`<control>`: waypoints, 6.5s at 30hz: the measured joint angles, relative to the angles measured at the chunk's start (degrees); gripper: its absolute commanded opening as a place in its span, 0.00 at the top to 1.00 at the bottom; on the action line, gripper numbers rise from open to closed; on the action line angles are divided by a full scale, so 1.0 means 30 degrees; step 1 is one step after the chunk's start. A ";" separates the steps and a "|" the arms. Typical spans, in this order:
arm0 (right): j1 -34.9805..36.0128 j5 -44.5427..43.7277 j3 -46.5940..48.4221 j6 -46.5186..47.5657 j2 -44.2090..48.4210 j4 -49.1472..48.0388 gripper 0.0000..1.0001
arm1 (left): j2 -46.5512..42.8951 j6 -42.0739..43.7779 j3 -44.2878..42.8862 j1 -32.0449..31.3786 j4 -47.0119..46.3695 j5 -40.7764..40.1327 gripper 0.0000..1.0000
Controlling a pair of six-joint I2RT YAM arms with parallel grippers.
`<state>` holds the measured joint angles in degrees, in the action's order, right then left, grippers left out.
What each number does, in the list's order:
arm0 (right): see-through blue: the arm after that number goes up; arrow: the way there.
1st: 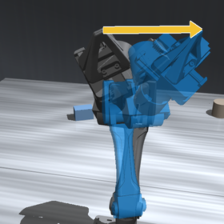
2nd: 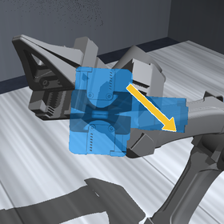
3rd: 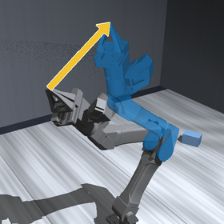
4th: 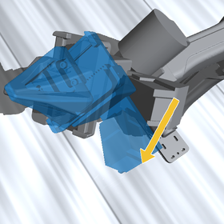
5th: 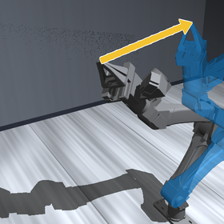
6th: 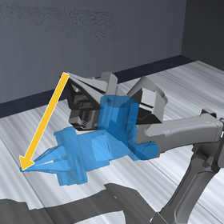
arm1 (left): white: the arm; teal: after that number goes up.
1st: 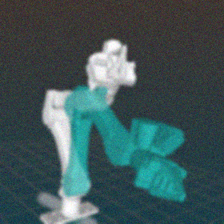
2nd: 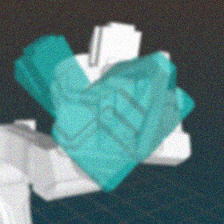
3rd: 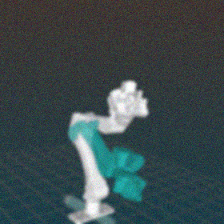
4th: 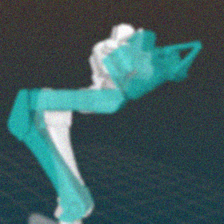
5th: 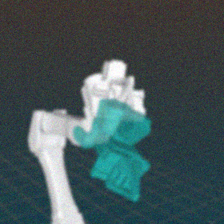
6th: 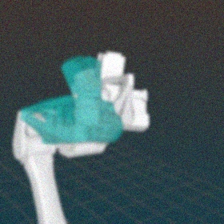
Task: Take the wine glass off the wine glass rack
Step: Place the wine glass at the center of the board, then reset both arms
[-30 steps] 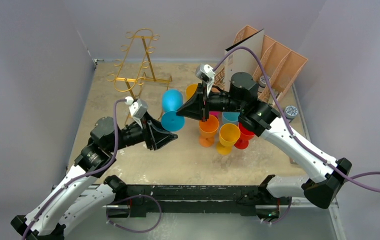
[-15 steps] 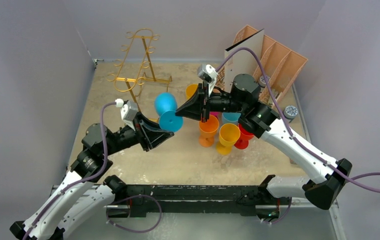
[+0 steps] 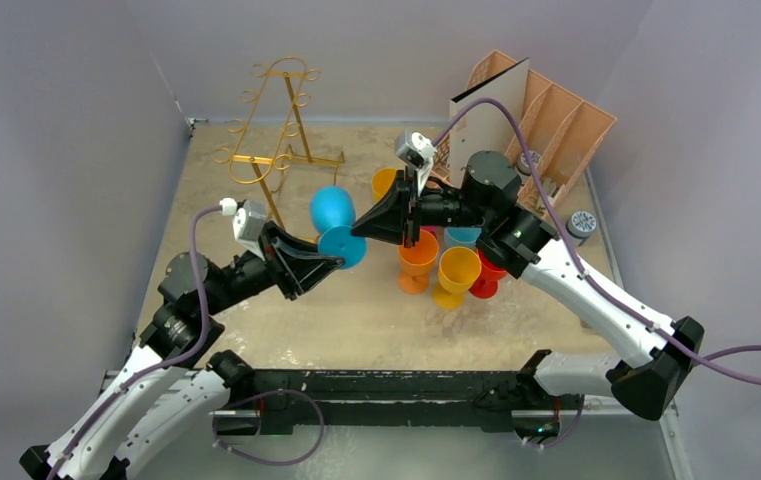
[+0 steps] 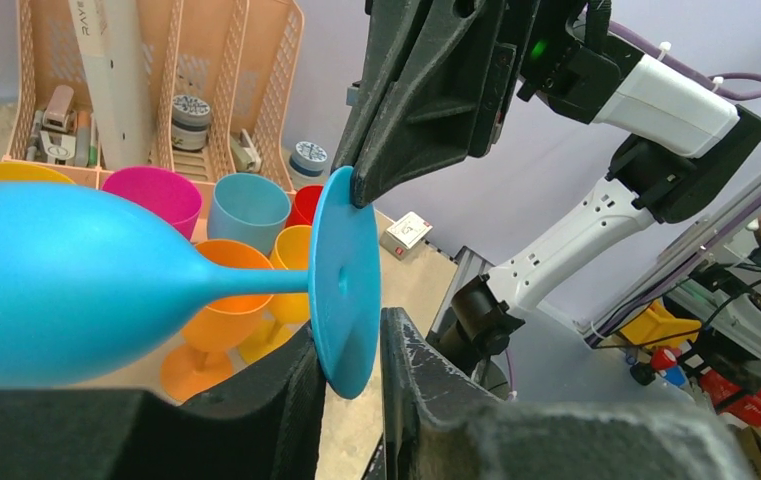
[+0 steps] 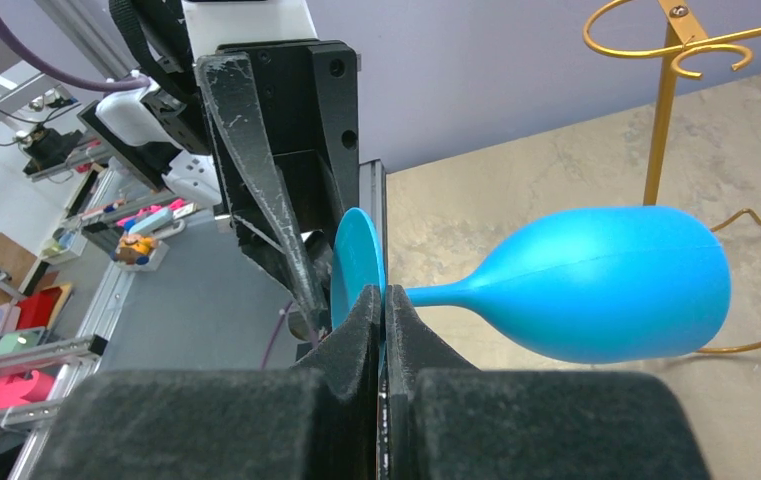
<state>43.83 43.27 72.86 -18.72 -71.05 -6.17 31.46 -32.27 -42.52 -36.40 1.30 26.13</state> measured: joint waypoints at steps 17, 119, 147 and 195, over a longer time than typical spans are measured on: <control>0.0000 0.0969 -0.0379 -0.0459 0.0357 -0.0437 0.83 | 0.0415 0.0146 0.0080 0.0007 -0.0204 0.0889 1.00; -0.2514 0.3432 0.6317 -0.1705 -0.4823 1.1271 1.00 | -0.0911 1.5322 -0.2266 -0.0029 1.1730 0.5486 0.19; 0.2339 -1.4484 0.0160 0.6768 -0.7512 0.5013 0.75 | -0.1304 0.6768 -0.3978 -0.0029 1.4396 -0.7978 0.08; -0.9785 -1.5285 0.2732 0.2834 0.1639 1.4681 0.01 | 0.9522 0.8451 -1.3333 1.5664 1.4214 -0.8313 0.00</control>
<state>14.48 -2.59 81.06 -10.22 -66.13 37.87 60.03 -6.92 -82.52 10.59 43.94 1.19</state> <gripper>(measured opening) 0.935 0.998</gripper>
